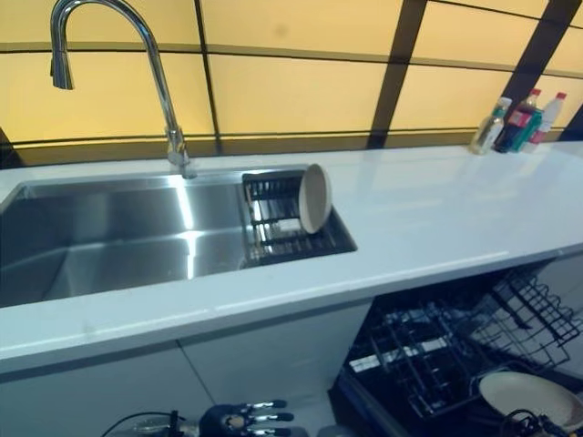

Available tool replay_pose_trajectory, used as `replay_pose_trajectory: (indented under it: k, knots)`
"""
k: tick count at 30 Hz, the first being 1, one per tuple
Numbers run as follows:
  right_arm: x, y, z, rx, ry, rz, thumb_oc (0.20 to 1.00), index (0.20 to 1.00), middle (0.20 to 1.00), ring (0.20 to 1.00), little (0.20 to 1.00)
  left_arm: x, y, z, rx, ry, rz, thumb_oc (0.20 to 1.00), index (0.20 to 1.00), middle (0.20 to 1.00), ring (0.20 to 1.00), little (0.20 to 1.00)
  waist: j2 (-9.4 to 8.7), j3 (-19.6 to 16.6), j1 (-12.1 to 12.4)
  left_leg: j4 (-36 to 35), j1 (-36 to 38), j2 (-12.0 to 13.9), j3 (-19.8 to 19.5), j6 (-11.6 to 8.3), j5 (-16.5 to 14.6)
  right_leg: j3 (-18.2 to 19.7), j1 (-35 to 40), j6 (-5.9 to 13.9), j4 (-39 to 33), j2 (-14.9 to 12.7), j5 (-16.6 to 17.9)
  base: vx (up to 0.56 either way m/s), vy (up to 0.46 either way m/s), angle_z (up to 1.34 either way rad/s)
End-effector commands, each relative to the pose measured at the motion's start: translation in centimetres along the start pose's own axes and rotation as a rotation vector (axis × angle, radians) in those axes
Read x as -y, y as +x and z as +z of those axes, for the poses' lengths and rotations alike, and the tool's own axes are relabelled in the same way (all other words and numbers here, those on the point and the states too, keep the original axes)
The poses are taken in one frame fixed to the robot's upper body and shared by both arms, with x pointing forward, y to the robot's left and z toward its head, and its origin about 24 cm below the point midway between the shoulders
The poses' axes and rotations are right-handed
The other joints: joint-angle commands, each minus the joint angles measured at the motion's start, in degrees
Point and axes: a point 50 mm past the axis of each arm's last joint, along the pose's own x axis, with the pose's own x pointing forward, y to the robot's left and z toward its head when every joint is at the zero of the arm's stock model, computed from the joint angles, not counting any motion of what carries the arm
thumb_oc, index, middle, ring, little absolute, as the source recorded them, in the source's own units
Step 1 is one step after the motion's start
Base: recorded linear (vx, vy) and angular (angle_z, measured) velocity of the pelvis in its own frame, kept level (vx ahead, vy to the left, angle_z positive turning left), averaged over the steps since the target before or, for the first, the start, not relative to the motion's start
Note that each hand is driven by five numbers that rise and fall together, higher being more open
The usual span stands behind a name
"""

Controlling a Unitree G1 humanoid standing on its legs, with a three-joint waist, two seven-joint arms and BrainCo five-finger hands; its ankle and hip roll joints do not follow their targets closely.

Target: Pick up plates and place into dishwasher.

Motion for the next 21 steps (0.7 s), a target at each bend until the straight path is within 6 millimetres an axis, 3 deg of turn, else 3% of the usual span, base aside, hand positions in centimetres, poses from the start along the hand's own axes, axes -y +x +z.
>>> replay_pose_trajectory:
  k: [1,14,21]
  knots:
    - [-1.6,-0.3,0.8,0.017,0.032,0.039,0.200,0.200,0.200,0.200,0.200,1.6,0.3,1.0,0.000,0.078,-0.091,1.000,1.000,1.000,1.000,1.000,1.81,0.0,1.8,-6.2,3.9,1.8,1.4,1.98,-0.4,0.4,-3.9,4.92,-2.9,-0.2,6.5,0.01,-0.055,0.14]
    - [-0.5,-0.1,-0.5,-0.009,0.034,-0.037,0.200,0.200,0.200,0.200,0.200,1.2,-0.5,0.6,-0.018,0.066,-0.067,1.000,1.000,1.000,1.000,1.000,0.52,-1.6,2.2,-6.1,4.2,2.3,1.6,1.97,-0.7,0.9,-2.1,5.34,-4.3,0.6,6.7,0.02,-0.023,0.03]
    - [-0.2,-0.1,1.1,0.077,0.068,-0.033,0.200,0.200,0.200,0.200,0.200,1.2,-0.7,0.5,-0.007,0.067,-0.065,1.000,1.000,1.000,1.000,1.000,0.37,-2.4,1.7,-6.6,4.8,2.2,2.1,1.98,-0.8,1.2,-1.5,5.52,-4.8,0.6,6.7,-0.01,0.014,-0.03]
